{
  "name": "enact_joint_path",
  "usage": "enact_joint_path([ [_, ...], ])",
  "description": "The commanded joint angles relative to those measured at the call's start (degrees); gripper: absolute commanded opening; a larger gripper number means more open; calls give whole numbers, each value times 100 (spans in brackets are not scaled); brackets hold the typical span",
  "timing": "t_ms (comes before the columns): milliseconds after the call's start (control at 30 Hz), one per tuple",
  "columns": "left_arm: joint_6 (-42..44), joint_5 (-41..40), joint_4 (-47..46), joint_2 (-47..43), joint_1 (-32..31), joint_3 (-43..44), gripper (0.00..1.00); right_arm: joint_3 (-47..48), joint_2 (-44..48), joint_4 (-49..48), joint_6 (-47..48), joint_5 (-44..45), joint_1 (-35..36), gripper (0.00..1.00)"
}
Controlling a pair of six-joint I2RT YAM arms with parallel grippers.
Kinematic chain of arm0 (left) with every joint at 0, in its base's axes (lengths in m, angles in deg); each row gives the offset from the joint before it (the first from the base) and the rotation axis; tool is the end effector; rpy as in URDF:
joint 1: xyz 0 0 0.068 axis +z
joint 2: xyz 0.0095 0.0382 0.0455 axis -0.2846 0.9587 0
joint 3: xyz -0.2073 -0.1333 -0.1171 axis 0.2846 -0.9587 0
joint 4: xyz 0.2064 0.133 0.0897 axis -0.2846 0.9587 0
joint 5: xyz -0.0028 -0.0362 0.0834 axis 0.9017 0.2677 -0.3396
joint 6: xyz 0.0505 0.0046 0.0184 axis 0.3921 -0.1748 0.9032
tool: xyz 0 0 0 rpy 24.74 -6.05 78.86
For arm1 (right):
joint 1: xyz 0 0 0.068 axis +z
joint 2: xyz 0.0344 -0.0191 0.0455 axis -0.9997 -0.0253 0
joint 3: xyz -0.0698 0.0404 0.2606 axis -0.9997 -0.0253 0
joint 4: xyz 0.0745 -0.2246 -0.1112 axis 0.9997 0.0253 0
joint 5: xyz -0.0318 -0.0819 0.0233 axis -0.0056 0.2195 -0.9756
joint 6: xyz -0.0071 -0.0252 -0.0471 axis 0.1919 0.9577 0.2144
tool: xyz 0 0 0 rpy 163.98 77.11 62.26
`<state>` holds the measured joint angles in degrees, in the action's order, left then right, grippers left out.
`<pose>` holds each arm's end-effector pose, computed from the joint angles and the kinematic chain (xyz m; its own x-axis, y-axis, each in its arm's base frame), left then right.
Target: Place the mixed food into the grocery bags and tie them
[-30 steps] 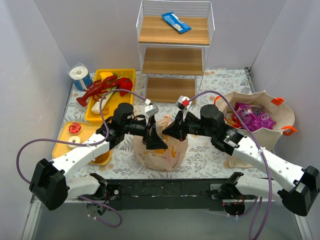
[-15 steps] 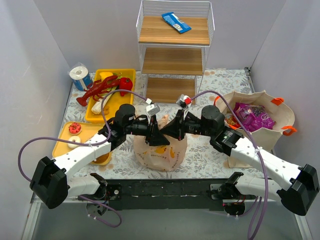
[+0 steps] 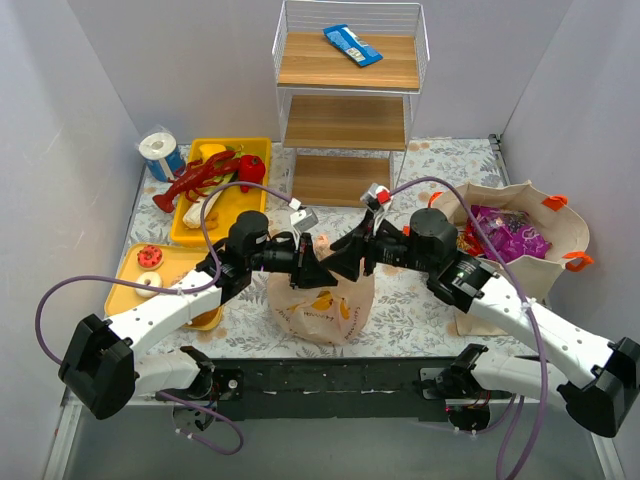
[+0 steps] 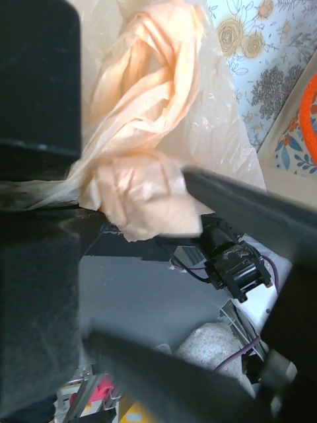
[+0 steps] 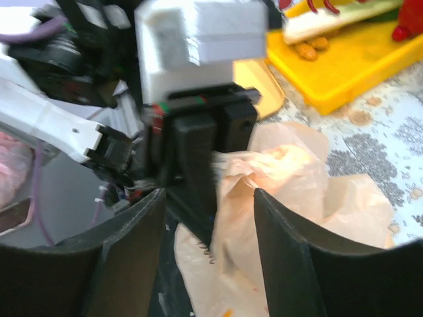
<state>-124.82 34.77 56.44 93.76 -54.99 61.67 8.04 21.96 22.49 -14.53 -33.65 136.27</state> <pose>0.1844 -0.1819 0.2777 -0.9542 0.0737 -0.2900 0.2988 0.1850 -0.9362 0.1532 0.1876 0.3467 -0.3895 0.0667 -0.9186 -0.8488 0.3612 0.3862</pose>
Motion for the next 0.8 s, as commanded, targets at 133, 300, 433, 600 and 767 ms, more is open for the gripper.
enact_joint_path([
  [133,302,-98,109,-143,-56,30,0,925,620,702,63,350,-158,73],
  [300,557,-132,259,-214,-153,57,0,821,375,784,-367,211,-711,70],
  [433,820,-343,496,-231,-337,83,0,566,102,240,-711,-255,-1037,63],
  [600,961,-466,776,-135,-443,188,0,372,-302,-244,-956,-843,-1028,61],
  [767,996,-493,813,-143,-461,188,0,-75,-346,-711,-1203,-1125,-1020,63],
])
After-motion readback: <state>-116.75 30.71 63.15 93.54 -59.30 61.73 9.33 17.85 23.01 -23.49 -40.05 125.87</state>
